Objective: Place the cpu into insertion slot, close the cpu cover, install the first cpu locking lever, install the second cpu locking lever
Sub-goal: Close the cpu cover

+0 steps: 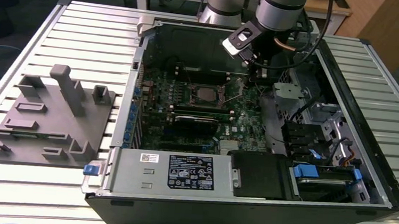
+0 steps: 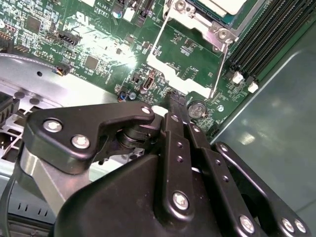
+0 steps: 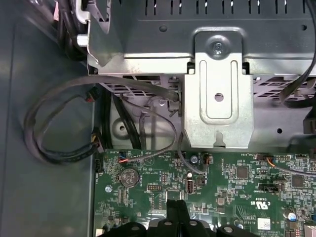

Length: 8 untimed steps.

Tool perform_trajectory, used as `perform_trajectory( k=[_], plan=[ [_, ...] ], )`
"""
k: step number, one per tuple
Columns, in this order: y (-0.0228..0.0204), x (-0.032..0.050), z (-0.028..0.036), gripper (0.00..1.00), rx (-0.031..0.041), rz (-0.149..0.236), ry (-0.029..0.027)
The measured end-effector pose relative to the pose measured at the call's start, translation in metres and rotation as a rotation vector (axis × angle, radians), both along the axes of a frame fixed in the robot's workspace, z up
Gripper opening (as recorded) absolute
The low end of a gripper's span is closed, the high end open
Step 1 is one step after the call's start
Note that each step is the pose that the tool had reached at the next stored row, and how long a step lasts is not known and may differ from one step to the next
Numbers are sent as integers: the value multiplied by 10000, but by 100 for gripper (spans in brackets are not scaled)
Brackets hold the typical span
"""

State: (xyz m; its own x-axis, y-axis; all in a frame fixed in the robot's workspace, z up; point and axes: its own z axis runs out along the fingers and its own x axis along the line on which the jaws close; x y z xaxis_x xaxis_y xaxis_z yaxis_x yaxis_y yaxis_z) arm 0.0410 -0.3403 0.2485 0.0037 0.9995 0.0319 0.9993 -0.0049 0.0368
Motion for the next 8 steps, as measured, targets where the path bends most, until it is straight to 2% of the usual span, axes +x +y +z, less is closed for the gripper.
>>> perform_trajectory(
  k=[8],
  plan=[
    [0, 2, -43, 11, 0, -1, 0]
  ],
)
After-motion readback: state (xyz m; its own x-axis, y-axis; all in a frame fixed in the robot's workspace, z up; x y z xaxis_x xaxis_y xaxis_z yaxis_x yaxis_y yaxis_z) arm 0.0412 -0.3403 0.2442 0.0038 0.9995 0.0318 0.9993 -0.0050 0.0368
